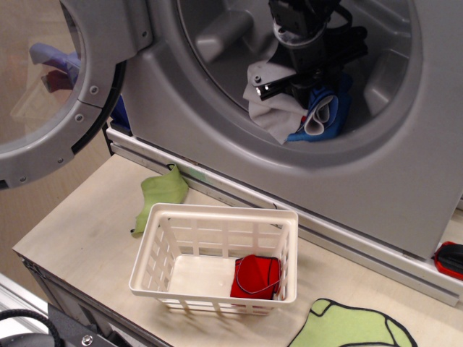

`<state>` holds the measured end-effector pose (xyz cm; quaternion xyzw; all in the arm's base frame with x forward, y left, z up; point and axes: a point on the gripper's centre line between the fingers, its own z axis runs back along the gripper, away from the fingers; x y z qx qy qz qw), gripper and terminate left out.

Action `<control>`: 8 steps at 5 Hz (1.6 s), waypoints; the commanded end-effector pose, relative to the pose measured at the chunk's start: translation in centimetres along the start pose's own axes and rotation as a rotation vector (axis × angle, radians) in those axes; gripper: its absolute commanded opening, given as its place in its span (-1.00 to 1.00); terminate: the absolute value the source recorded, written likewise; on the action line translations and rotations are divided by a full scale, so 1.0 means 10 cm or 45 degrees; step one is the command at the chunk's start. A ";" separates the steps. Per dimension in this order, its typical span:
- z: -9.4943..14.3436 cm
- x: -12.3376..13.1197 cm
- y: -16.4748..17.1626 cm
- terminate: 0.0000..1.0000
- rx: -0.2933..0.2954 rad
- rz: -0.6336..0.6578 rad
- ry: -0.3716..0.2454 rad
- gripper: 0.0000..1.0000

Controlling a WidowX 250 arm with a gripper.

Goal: Put clothes in laundry machine

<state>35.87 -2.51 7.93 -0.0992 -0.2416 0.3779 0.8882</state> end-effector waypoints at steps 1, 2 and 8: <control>0.14 0.16 -0.11 -1.00 -0.101 0.008 -0.046 1.00; 0.25 0.17 -0.08 -1.00 -0.117 -0.001 -0.045 1.00; 0.95 -0.07 0.10 1.00 -0.105 -0.036 0.216 1.00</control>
